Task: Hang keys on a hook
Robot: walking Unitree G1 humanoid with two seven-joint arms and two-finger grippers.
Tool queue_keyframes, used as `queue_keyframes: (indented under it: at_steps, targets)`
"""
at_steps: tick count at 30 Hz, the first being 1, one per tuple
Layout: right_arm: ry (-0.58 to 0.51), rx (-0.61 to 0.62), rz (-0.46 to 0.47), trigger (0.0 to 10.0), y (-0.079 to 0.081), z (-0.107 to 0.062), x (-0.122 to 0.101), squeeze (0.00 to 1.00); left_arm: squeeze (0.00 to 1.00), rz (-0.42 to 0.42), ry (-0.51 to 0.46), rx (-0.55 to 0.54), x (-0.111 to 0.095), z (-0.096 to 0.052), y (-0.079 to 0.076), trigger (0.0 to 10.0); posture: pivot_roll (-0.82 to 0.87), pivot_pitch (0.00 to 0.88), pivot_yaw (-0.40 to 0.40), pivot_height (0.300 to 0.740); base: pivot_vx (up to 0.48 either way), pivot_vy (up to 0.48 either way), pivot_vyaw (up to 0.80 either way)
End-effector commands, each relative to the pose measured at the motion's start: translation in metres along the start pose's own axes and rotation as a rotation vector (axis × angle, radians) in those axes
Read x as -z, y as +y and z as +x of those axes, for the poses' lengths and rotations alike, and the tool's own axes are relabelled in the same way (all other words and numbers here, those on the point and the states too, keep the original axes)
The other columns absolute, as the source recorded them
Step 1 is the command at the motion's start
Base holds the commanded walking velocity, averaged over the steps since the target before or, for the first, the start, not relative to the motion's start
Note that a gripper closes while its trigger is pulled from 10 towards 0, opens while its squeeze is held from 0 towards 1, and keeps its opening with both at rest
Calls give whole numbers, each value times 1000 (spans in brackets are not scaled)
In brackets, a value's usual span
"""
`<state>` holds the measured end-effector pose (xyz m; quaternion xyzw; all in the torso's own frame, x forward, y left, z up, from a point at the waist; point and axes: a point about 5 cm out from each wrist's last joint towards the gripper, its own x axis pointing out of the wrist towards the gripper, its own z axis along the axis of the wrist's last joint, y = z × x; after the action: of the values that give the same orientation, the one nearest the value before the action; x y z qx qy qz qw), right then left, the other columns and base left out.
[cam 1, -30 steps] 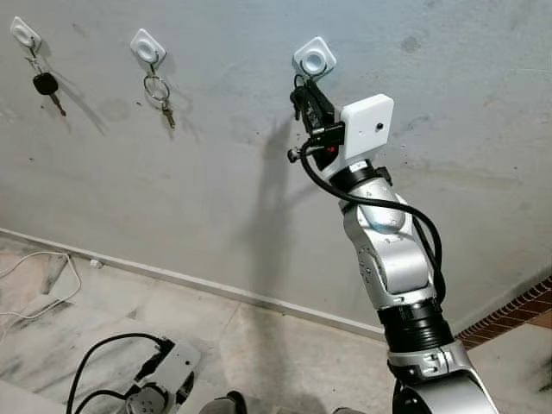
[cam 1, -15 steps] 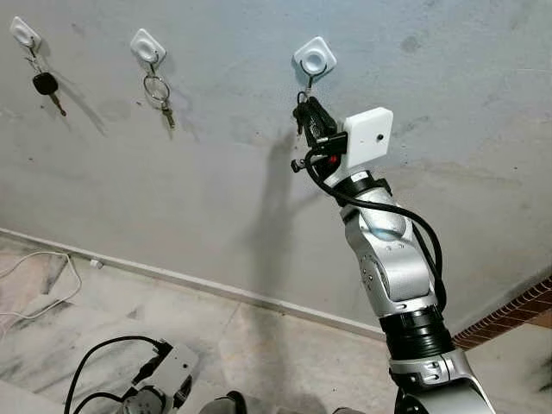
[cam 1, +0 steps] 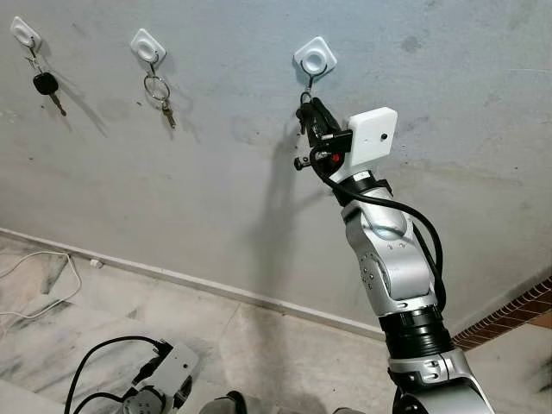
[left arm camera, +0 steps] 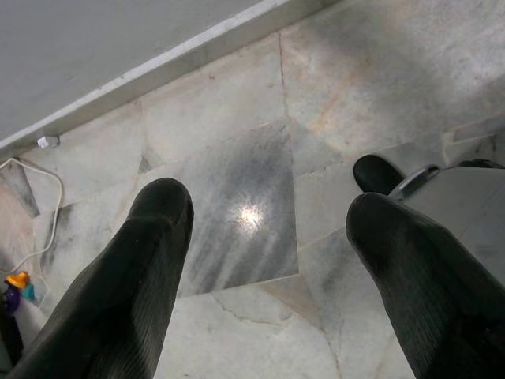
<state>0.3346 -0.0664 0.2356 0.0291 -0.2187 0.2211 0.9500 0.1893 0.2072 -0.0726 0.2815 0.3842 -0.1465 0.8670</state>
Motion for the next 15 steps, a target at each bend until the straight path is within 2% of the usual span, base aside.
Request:
queue_keyframes:
  at_steps: [1,15]
  targets:
    - [-17,-18,10,10000,4,4,-4,0,0,1,40,8,12,-4,0,10000,-22,156,88,740,0,0,0]
    - [-52,-17,-3,10000,2,9,-11,0,0,11,48,17,13,-4,-2,10000,-24,155,89,740,0,0,0]
